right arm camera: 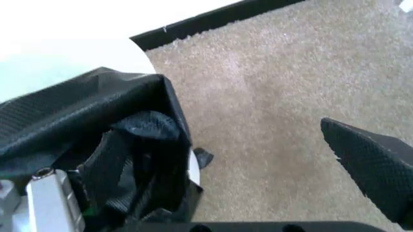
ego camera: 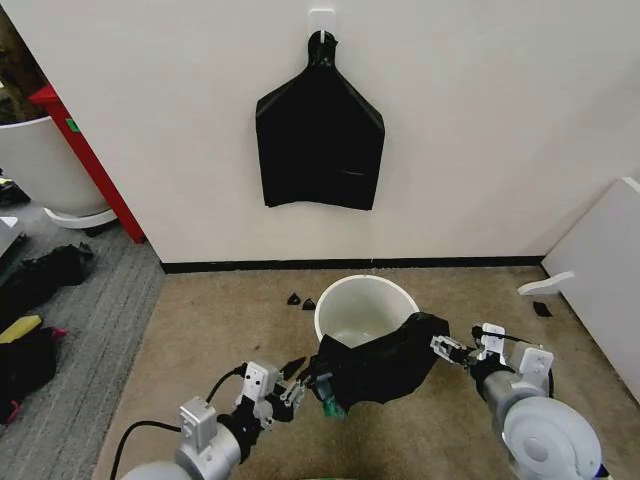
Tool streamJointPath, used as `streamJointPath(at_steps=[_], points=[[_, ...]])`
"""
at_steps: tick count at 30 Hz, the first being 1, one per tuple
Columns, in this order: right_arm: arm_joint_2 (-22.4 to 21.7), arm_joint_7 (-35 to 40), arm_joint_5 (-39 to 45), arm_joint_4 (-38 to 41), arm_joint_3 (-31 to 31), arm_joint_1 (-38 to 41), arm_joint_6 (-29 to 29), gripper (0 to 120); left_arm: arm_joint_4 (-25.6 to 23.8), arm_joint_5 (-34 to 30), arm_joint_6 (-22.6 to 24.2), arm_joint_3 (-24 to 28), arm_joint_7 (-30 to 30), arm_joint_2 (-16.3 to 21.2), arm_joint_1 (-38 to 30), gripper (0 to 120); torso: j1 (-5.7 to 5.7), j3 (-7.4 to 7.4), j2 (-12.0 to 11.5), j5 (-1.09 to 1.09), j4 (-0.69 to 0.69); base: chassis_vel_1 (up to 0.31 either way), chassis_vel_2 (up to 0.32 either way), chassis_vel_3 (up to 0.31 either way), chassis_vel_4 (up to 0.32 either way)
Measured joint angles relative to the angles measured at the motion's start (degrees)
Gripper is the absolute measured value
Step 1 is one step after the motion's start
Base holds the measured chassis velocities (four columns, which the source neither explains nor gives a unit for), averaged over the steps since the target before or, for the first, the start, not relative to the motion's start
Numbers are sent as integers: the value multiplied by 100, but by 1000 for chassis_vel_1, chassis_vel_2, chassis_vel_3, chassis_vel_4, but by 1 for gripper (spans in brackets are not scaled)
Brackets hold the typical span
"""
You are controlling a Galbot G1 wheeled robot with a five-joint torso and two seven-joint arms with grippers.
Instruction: Place the garbage bag over the trash bin.
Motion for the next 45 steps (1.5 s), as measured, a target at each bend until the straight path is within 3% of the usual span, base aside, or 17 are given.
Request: streamJointPath(at_steps=[9,14,18,26,45], points=[[-13,3,14,-34,-9,35,-7,100,73,178,249,50,396,130,-86,67,0,0,0,0,-1,0,0,0,0],[11,-10,13,-43,-51,41,-7,100,117,286,433,118,264,115,-187,88,0,0,0,-1,-1,0,0,0,0],[11,-24,13,-65,-93,79,-7,100,158,395,536,144,165,77,-194,98,0,0,0,-1,0,0,0,0,0],[-11,-37,53,-102,-235,225,-18,100,452,632,550,207,177,-43,-322,100,0,0,0,0,0,0,0,0,0],[8,8,100,-154,-474,385,-47,100,979,512,373,375,146,-179,-719,98,0,0,0,0,-1,0,0,0,0]])
